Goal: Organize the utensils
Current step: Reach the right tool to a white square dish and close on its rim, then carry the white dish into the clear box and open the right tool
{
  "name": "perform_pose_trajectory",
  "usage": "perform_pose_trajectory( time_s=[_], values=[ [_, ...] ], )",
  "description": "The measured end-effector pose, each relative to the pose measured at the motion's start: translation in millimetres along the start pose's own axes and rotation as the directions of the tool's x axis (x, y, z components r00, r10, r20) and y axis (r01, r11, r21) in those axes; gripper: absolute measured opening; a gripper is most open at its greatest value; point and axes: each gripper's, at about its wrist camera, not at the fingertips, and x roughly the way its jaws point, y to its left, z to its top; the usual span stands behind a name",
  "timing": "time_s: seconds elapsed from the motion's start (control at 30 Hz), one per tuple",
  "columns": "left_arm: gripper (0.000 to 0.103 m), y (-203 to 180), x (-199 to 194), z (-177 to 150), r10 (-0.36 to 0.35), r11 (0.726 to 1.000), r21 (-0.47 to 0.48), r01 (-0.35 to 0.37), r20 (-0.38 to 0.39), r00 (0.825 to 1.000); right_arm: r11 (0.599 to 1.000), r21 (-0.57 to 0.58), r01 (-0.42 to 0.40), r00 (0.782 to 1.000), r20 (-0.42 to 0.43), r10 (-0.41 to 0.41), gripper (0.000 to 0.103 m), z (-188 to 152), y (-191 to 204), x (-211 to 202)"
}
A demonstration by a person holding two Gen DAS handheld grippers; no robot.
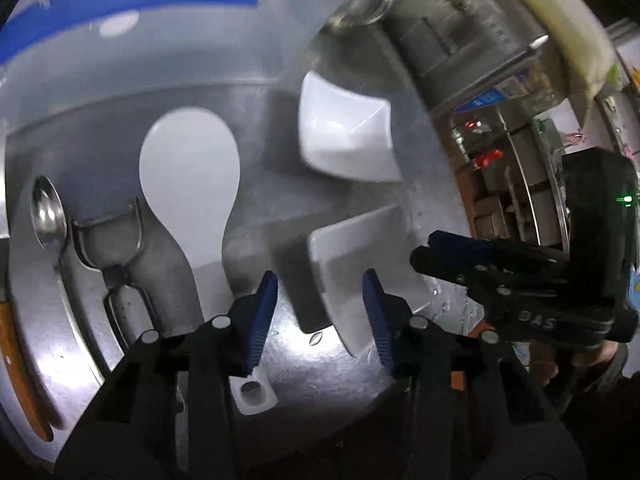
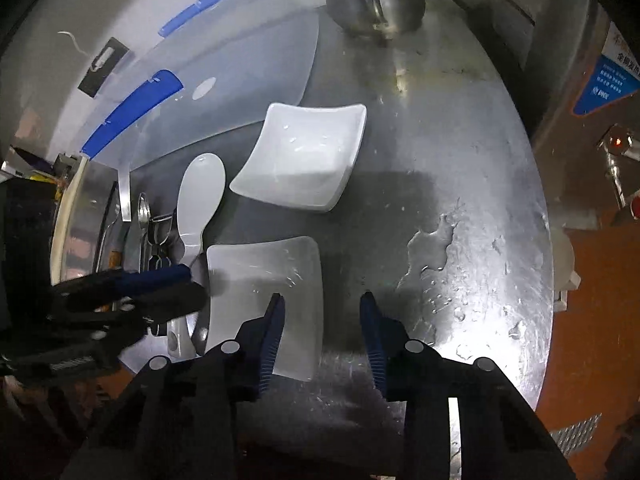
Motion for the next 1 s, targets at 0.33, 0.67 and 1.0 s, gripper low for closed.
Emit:
perform_pose_trajectory(
  time_s=[0.33, 0.67, 1.0],
  values=[
    [0.019, -8, 45, 9, -0.013, 1.000, -0.005, 0.013, -0.128, 0.992, 1.000, 0.008, 0.013, 0.995, -0.102, -0.012, 0.029, 9, 5, 27],
    [0.007, -8, 57, 18, -0.044, 0.998, -0.042, 0.039, -0.117, 0.992, 0.999, 0.041, 0.001, 0.992, -0.123, 0.004, 0.010, 9, 1, 34],
    [0.007, -41, -73, 72, -0.063, 0.986, 0.164, 0.025, 0.232, 0.971, 0.992, -0.123, -0.005, 0.977, 0.211, 0.031, 0.009, 68, 54, -92]
  ],
)
